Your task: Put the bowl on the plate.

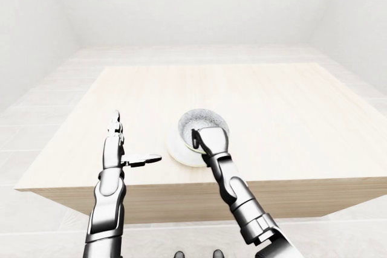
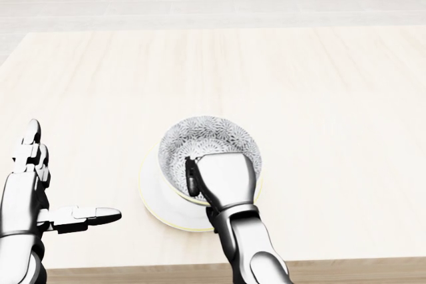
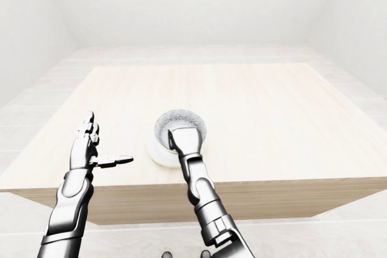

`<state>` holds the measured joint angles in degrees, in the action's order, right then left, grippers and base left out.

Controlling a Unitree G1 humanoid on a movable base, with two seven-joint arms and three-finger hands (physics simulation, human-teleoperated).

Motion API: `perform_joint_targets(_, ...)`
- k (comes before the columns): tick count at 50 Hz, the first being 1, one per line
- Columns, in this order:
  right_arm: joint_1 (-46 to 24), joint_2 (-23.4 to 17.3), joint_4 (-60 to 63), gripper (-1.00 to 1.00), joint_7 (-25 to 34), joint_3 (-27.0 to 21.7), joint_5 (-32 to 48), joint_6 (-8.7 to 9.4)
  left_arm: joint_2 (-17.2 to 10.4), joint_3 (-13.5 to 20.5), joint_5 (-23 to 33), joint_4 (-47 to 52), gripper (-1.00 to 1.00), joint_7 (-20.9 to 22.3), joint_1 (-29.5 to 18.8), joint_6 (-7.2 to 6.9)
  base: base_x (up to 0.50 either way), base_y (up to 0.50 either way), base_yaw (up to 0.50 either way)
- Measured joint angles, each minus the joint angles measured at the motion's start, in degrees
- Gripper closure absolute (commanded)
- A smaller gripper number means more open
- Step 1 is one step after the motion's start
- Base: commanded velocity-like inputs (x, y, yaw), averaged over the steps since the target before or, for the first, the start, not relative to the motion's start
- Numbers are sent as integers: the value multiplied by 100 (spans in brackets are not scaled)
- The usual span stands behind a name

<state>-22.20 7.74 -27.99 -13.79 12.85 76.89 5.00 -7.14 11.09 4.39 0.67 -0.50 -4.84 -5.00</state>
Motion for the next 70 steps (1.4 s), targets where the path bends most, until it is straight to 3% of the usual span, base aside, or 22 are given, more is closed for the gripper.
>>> perform_joint_targets(41,-315,91,-495,100,-163,-72,-79,0,8,-25,88,-63,-100,-5,22,0,0,0,0)
perform_joint_targets(70,-857,121,-1382,100,-551,-169,-479,0,-33,-11,88,-370,-100,-21,-50,141,0,0,0)
